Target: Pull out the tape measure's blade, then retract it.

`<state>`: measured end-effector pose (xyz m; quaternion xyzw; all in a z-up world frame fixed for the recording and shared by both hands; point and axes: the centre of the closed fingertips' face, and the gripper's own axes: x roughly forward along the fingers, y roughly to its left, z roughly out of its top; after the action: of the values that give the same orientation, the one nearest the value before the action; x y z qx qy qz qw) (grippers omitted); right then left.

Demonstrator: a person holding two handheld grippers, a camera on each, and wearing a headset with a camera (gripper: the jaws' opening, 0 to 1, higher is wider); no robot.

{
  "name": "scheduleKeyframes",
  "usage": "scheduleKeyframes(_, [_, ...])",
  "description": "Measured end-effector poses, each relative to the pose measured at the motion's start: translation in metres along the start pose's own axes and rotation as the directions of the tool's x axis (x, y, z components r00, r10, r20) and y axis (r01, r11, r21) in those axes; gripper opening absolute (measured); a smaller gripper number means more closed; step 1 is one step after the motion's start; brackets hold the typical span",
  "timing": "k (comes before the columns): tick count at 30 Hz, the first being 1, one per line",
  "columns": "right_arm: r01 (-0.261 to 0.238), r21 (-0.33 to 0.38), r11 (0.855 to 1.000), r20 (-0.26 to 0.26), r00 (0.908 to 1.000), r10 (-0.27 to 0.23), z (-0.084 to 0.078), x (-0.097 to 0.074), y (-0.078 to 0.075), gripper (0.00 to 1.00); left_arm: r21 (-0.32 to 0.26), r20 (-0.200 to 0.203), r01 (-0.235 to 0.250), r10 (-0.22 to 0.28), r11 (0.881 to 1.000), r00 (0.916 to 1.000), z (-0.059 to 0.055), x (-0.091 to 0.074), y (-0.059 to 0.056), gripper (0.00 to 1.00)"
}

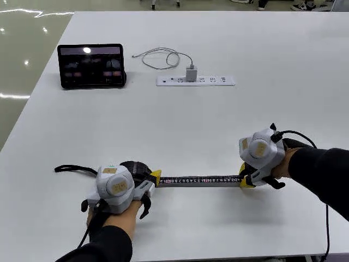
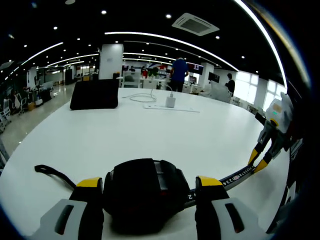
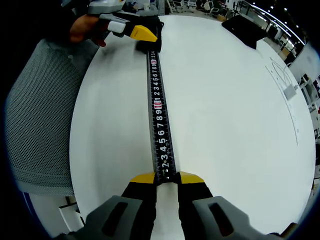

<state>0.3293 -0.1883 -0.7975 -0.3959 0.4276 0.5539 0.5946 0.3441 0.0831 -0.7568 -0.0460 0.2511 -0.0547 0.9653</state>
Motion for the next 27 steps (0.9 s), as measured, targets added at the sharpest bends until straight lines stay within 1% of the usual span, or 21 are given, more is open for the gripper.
scheduleKeyframes(1, [-0.003,-0.007,1.000,-0.002,1.0000,0.003,0.0002,-0.0001,0.0013,0.11,-0.045,0.007,-0.012,0.012,0.999,0.9999,0.0022,-0.0006,0.0038,0.68])
scheduleKeyframes(2, [-0.004,-0.015,1.000,-0.006,1.0000,0.004,0.0004,0.0000,0.0015,0.11,-0.038,0.001,-0.023,0.023,0.999,0.9997,0.0020,-0.0013,0.0076,0.65])
scheduleKeyframes(3, [-0.005,-0.022,1.000,-0.012,0.9999,0.004,0.0005,0.0002,0.0015,0.11,-0.044,-0.014,-0.005,0.005,0.999,0.9999,0.0001,-0.0005,0.0047,0.65])
scheduleKeyframes(4, [-0.006,-0.026,1.000,-0.016,0.9999,0.006,0.0006,0.0003,0.0013,0.11,-0.023,-0.015,-0.009,0.009,1.000,0.9998,0.0005,0.0009,0.0049,0.65])
scheduleKeyframes(7, [-0.008,-0.006,1.000,-0.013,0.9999,0.008,0.0002,0.0009,0.0003,0.10,-0.021,-0.023,-0.009,0.009,1.000,0.9997,-0.0007,0.0007,0.0047,0.65])
scheduleKeyframes(9, [-0.004,-0.009,1.000,-0.011,0.9999,0.004,0.0001,0.0007,0.0008,0.10,0.004,-0.028,-0.010,0.010,1.000,0.9996,-0.0015,0.0006,0.0040,0.64])
scheduleKeyframes(11, [-0.001,-0.010,1.000,-0.009,1.0000,0.001,0.0001,0.0006,0.0010,0.10,0.019,-0.043,-0.013,0.013,1.000,0.9990,-0.0026,0.0009,0.0041,0.64])
scheduleKeyframes(12, [-0.001,-0.008,1.000,-0.006,1.0000,0.001,0.0004,0.0006,0.0010,0.10,0.036,-0.049,-0.014,0.016,0.999,0.9987,-0.0032,0.0011,0.0046,0.63])
scheduleKeyframes(14, [0.000,-0.001,1.000,-0.004,1.0000,0.000,0.0007,0.0003,0.0012,0.10,0.050,-0.049,-0.014,0.016,0.999,0.9987,-0.0034,0.0013,0.0042,0.63])
scheduleKeyframes(20, [0.000,0.008,1.000,0.002,1.0000,0.000,0.0006,0.0004,0.0007,0.10,0.052,-0.052,-0.012,0.015,0.999,0.9985,-0.0034,0.0007,0.0043,0.63])
scheduleKeyframes(27, [0.007,0.027,1.000,0.036,0.9993,-0.008,0.0008,0.0003,0.0005,0.10,0.048,-0.058,-0.009,0.012,0.999,0.9982,-0.0040,0.0006,0.0036,0.63])
